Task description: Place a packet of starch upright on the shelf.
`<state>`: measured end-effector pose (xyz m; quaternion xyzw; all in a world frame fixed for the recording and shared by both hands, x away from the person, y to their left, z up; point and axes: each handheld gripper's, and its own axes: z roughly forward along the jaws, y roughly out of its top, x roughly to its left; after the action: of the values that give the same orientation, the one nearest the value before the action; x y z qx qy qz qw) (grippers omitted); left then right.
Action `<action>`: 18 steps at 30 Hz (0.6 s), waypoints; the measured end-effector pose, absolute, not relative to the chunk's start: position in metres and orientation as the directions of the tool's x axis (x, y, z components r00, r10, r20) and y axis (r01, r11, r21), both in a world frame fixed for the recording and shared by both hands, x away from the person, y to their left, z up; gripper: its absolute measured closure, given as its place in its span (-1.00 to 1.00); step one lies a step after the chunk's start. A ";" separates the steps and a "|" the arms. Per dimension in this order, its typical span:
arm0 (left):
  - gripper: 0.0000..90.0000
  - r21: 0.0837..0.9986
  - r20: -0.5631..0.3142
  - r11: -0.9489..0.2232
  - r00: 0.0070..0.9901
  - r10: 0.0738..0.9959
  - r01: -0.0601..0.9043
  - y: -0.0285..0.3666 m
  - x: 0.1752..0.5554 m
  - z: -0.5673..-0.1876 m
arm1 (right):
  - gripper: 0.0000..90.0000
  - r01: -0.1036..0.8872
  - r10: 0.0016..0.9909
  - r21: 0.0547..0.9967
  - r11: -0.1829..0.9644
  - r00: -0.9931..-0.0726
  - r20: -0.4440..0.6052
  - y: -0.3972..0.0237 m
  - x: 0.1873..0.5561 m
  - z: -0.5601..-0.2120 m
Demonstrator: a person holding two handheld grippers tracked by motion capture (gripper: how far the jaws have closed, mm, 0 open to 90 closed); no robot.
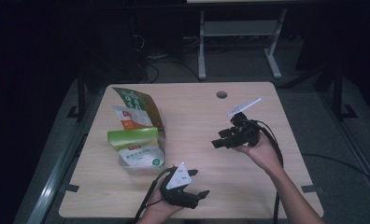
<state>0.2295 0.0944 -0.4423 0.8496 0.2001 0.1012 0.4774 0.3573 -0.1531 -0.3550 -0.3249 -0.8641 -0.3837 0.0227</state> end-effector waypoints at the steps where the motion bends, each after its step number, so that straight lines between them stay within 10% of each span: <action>1: -0.44 0.855 -0.023 -0.458 0.899 0.438 0.244 0.094 0.229 -0.443 | -0.08 0.584 0.551 0.648 0.489 -0.782 0.291 -0.159 0.355 -0.357; 18: -0.45 0.852 -0.032 -0.458 0.898 0.439 0.254 0.093 0.228 -0.445 | -0.12 0.671 0.609 0.621 0.405 -0.705 0.364 -0.210 0.318 -0.410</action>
<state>0.2281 0.0929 -0.4453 0.8482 0.2043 0.0965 0.4791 0.3177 -0.2097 -0.4100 -0.3822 -0.8372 -0.3892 0.0396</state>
